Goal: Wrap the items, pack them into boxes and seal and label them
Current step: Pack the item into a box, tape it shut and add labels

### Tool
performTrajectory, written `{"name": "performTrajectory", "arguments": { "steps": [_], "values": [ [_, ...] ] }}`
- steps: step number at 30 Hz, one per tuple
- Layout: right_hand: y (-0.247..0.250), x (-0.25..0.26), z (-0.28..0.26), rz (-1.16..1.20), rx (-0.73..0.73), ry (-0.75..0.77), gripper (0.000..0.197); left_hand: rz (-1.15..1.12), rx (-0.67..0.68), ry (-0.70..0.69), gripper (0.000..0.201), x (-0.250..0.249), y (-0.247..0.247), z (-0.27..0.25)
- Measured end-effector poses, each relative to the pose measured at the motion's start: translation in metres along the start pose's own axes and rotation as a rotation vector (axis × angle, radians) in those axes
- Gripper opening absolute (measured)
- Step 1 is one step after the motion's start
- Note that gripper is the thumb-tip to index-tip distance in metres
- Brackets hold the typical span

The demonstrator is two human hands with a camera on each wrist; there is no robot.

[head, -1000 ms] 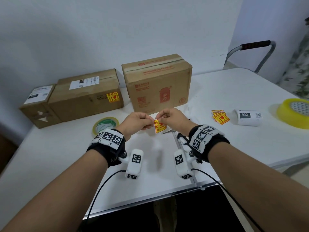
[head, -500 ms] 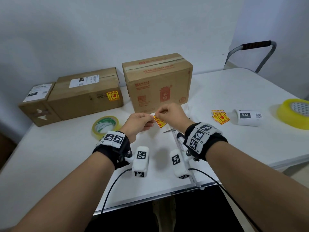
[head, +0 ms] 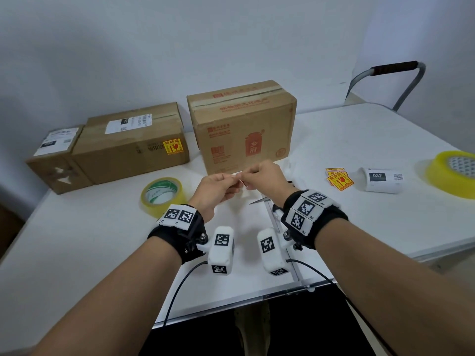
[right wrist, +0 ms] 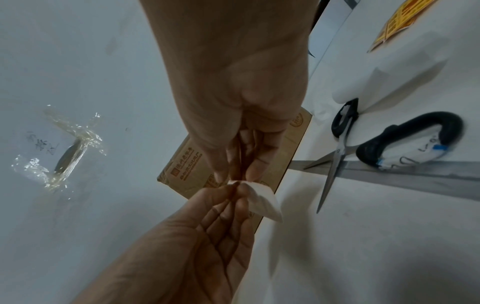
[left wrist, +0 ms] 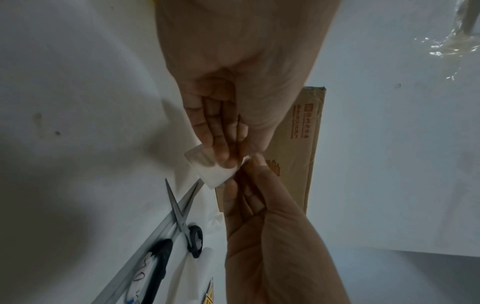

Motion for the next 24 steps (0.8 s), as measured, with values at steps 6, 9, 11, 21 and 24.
{"name": "performTrajectory", "arguments": {
  "steps": [6, 9, 11, 21, 24],
  "values": [
    [0.002, -0.009, 0.002, 0.096, 0.026, -0.106, 0.017, 0.049, 0.049, -0.013, 0.010, -0.004, -0.003, -0.003],
    [0.004, -0.014, 0.004, 0.081, -0.011, -0.138, 0.014, 0.097, 0.065, -0.017, 0.012, -0.007, -0.002, -0.005],
    [0.007, -0.019, 0.004, 0.131, -0.047, -0.205, 0.013, 0.195, 0.031, -0.035, 0.013, -0.008, 0.005, -0.003],
    [0.019, -0.049, 0.006, 0.437, -0.147, -0.516, 0.024, 1.045, -0.163, -0.112, 0.017, -0.017, 0.068, 0.016],
    [0.020, -0.049, 0.005, 0.474, -0.153, -0.537, 0.022, 1.255, -0.156, -0.149, 0.024, -0.020, 0.070, 0.018]
  ]
}}
Point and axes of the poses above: each hand's wrist, its own z-axis towards the middle knuckle, its own y-axis out of the back of the hand, x = y × z, the point moved 5 cm from there along z, towards the middle knuckle, and after that the axes turned 8 degrees about -x, right-handed, at the moved point
